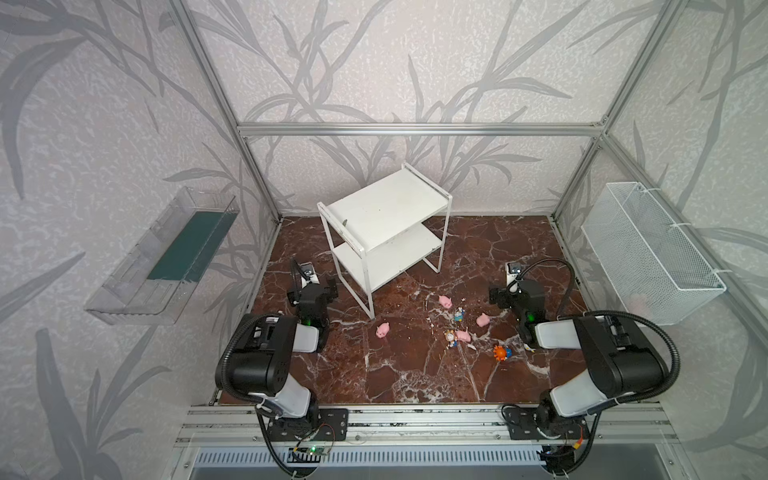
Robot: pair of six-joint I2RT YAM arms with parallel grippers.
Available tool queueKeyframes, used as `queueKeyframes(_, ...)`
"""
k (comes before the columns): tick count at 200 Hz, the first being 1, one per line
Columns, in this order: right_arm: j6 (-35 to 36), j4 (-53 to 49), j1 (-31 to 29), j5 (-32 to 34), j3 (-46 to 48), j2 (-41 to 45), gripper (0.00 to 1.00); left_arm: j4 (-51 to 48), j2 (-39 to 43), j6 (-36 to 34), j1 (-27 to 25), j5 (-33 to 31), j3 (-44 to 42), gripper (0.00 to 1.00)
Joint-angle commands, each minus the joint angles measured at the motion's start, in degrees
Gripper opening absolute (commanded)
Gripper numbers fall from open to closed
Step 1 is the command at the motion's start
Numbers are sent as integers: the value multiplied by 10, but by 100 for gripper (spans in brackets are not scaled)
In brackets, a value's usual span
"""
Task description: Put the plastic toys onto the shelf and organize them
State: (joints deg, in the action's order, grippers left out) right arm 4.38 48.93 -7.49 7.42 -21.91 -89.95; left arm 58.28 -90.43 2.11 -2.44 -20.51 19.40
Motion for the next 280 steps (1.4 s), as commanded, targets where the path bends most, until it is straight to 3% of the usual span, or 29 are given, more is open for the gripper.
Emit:
queueKeyframes(1, -1, 1, 0, 1, -12, 13, 99, 1, -4, 1, 4, -6, 10, 99)
queueKeyframes(280, 0, 1, 0, 0, -12, 13, 99, 38, 9, -13, -11, -27, -11, 99)
